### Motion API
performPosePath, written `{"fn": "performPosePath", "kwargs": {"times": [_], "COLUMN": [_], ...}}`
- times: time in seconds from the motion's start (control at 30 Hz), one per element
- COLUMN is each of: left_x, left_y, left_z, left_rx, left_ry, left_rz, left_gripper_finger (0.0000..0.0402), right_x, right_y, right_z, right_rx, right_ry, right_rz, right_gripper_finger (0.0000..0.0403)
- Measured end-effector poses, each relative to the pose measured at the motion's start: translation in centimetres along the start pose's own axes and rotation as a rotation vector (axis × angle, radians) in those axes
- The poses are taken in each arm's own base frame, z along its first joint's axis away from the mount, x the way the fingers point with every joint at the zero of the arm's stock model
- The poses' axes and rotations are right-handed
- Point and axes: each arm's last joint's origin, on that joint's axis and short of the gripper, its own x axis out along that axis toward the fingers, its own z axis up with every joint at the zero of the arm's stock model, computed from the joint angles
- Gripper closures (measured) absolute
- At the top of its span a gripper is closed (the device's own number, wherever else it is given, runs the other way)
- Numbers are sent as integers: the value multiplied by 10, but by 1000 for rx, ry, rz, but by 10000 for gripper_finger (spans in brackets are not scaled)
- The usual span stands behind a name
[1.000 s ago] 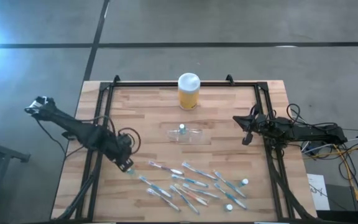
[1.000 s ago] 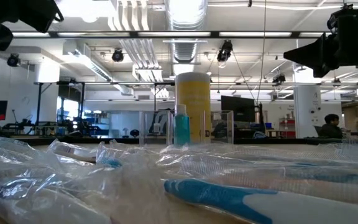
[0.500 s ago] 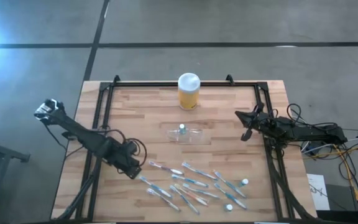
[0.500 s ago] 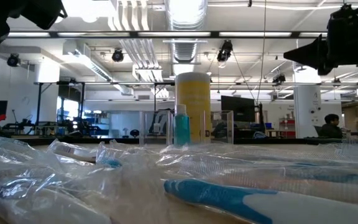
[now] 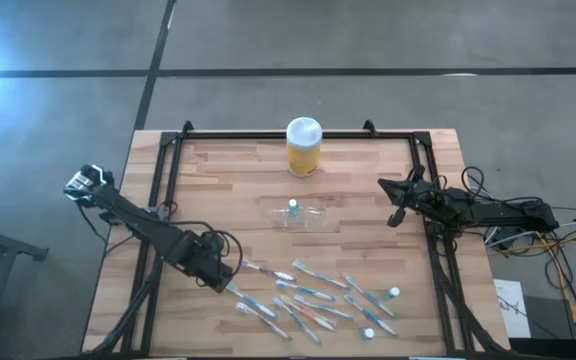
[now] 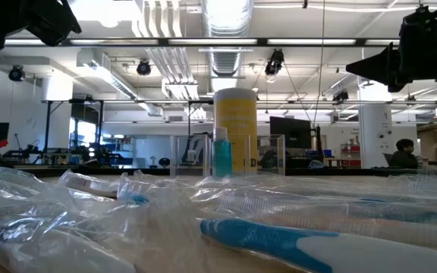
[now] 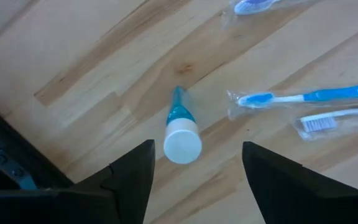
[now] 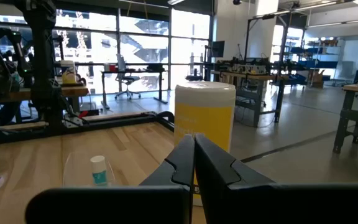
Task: Pick & Place toothbrushing station
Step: Put the mouthwash bottle into the transparent organizer
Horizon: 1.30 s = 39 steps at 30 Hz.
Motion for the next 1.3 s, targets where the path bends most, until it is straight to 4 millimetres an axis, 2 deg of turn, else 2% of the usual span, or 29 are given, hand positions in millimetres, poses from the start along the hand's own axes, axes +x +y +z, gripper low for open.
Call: {"fn": "performPosePath", "kwargs": {"times": [0.9,1.3], "left_x": [9,20], "left_y": [3,6], "left_z": [-5,-6], "left_rx": [17,16], "left_ry": [1,25], "left_rz": [13,15], "left_gripper_finger": [156,156], "right_x": [0,0], "right_y": [0,0], "right_z": [0,0], "right_rx": [27,27], "right_ry": [-1,-1], "right_rz": [11,11], "right_gripper_finger": [394,394]}}
